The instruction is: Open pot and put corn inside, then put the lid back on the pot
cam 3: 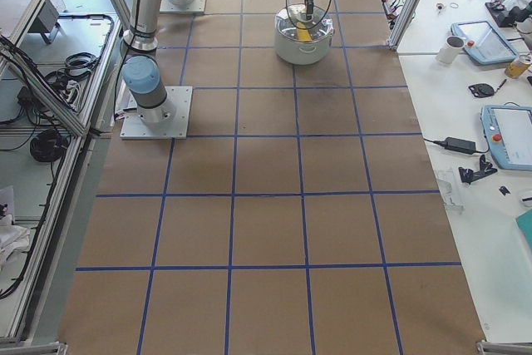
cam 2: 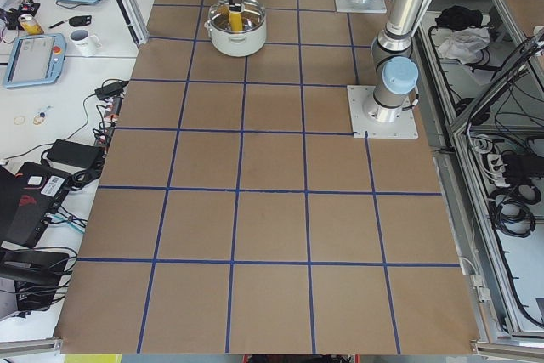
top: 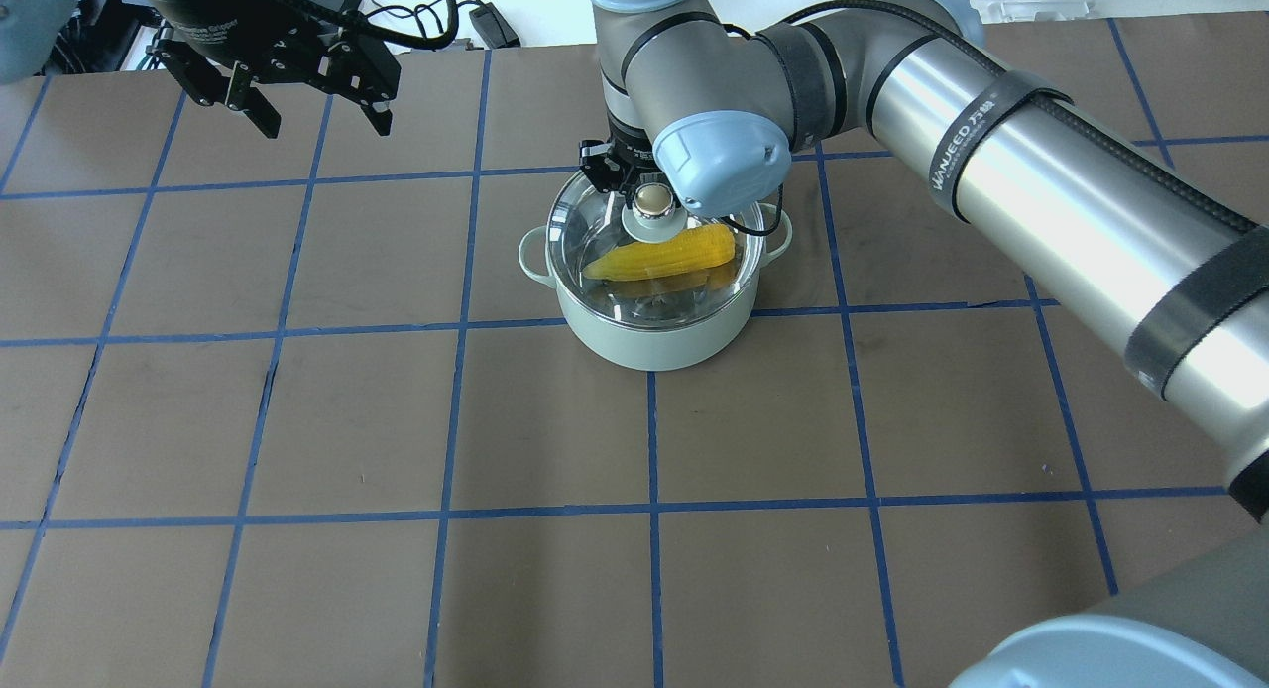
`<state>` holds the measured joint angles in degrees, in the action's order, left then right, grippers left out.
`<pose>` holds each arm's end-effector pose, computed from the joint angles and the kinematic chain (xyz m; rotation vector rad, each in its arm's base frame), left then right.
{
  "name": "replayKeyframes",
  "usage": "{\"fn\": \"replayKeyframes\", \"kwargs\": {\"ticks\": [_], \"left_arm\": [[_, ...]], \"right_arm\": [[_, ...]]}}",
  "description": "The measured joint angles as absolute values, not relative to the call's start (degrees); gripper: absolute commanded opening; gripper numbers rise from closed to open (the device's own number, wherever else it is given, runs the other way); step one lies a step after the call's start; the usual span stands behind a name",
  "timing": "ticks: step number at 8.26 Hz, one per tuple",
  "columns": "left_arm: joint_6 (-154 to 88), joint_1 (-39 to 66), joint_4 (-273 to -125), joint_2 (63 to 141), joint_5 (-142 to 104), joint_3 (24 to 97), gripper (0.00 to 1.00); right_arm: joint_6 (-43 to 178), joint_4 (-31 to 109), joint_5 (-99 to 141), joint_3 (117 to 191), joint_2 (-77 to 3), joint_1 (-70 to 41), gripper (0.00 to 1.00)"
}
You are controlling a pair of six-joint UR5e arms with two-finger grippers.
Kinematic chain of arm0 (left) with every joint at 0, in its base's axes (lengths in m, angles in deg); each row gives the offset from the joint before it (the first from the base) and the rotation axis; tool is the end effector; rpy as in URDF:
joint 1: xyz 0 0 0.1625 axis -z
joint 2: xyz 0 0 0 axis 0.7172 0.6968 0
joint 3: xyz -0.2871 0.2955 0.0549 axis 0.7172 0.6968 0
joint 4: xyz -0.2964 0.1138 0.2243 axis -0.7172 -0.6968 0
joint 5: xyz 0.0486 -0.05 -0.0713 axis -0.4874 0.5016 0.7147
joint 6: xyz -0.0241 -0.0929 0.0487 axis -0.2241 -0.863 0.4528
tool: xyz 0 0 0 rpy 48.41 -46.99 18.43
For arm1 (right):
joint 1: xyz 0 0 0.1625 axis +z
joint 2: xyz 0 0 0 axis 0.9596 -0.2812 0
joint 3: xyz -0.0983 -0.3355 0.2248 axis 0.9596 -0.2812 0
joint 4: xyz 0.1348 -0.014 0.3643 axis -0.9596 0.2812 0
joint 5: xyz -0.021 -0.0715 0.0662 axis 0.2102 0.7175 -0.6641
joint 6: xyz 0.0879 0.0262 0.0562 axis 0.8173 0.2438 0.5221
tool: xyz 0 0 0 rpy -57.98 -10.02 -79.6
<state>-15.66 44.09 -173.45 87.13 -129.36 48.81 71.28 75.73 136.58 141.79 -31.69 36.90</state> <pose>-0.1344 -0.5062 0.5174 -0.0731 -3.1226 0.1369 0.3464 -0.5561 0.3412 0.0060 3.1275 -0.2073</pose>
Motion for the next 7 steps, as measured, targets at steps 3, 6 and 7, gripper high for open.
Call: {"fn": "replayKeyframes", "kwargs": {"ticks": [3,6,7], "left_arm": [[-15.7,44.1,-173.5,87.1,-129.4,48.7,1.0],[-15.7,44.1,-173.4,87.1,-129.4,49.0,1.0],[-15.8,44.1,-173.4,87.1,-129.3,49.1,1.0]], "right_arm": [[71.4,76.4,136.5,141.8,-31.5,36.9,0.3],[71.4,77.0,136.5,142.6,-31.5,36.8,0.4],[71.4,77.1,136.5,142.7,-31.5,36.9,0.78]]}}
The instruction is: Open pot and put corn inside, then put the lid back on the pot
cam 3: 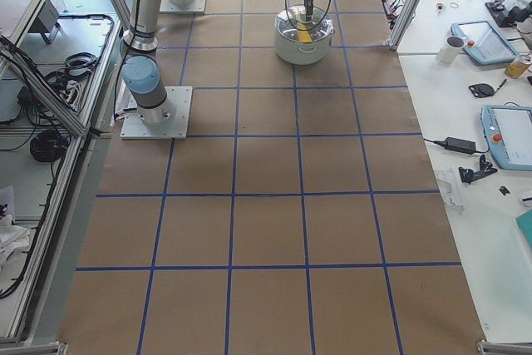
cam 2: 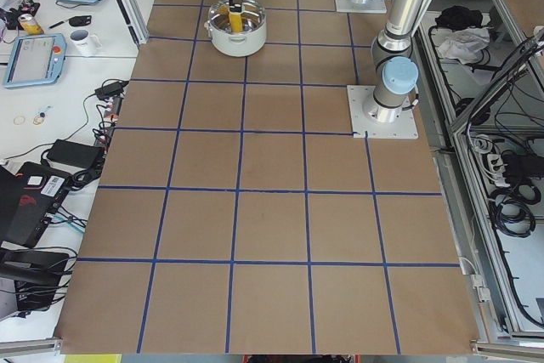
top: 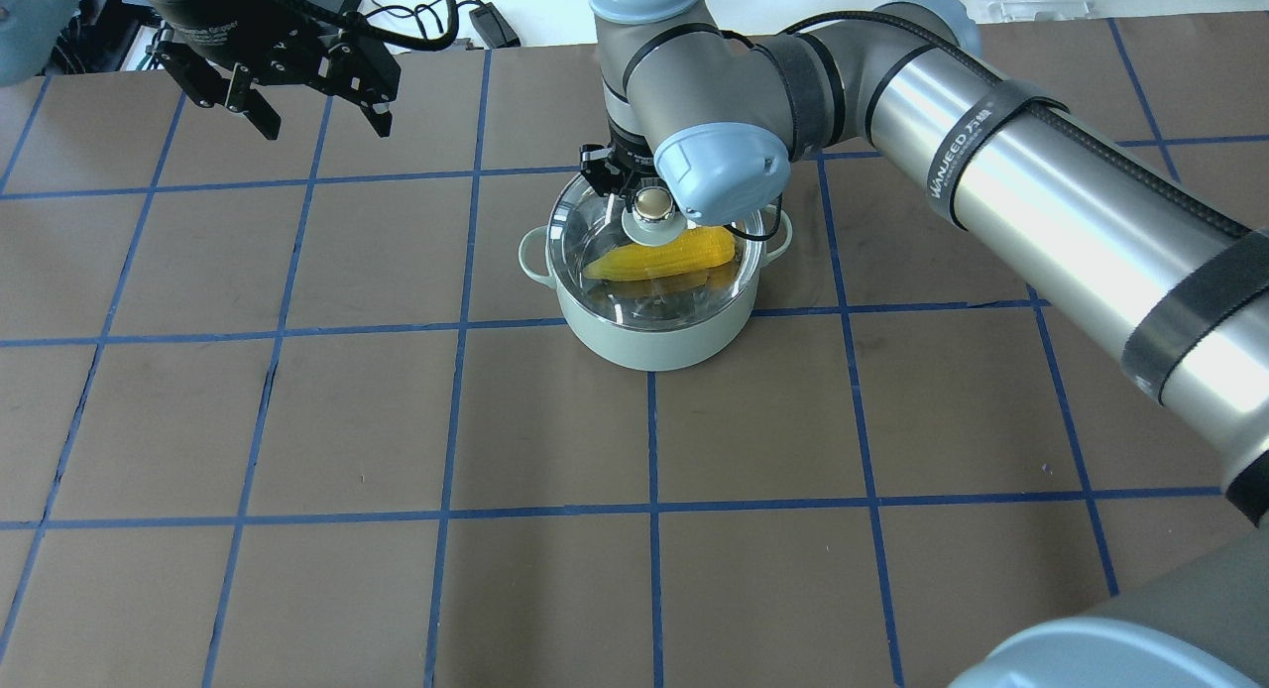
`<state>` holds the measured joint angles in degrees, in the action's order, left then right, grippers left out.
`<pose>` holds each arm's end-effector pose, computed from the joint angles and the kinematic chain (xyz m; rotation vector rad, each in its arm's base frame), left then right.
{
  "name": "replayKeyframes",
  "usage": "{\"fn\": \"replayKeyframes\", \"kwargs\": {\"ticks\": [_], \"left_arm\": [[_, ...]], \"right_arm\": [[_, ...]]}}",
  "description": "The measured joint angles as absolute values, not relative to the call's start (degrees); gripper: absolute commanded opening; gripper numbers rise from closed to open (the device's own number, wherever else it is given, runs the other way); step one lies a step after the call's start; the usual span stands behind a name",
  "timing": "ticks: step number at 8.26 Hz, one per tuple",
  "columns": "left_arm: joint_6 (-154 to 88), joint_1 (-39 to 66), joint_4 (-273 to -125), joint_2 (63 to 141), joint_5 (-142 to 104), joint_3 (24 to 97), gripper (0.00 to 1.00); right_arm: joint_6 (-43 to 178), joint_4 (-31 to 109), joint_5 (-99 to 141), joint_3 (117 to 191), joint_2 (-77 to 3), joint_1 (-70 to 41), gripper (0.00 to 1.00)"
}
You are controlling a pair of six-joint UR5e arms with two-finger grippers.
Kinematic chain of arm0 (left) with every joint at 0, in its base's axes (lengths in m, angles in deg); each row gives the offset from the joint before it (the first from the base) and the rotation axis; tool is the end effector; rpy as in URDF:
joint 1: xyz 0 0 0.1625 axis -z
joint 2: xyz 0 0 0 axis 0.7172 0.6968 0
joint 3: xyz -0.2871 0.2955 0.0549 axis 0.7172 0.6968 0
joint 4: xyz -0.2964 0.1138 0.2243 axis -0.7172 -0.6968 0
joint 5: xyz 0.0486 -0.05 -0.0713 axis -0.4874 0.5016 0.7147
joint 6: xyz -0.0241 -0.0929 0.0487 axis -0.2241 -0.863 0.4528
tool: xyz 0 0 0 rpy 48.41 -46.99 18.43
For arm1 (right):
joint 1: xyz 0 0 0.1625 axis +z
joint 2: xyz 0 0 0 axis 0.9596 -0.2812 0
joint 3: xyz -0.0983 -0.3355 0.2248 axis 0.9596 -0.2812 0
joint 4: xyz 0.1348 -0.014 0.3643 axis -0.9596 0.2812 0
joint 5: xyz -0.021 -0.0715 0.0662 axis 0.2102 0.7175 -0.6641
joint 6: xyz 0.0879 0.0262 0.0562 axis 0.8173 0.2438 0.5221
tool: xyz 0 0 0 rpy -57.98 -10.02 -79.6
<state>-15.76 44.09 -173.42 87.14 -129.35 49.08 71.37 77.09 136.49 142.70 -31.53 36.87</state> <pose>-0.1344 -0.5060 0.5151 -0.0703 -3.1226 0.1300 0.3462 -0.5558 0.3347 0.0092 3.1238 -0.2136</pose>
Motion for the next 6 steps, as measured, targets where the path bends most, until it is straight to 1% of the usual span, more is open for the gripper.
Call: {"fn": "replayKeyframes", "kwargs": {"ticks": [1,6], "left_arm": [[-15.8,44.1,-173.4,87.2,-129.3,49.1,1.0],[-15.9,44.1,-173.4,87.2,-129.3,49.2,1.0]], "right_arm": [[71.4,77.2,136.5,142.7,-31.5,36.9,1.0],[71.0,77.5,136.6,142.9,-31.3,36.9,1.0]]}}
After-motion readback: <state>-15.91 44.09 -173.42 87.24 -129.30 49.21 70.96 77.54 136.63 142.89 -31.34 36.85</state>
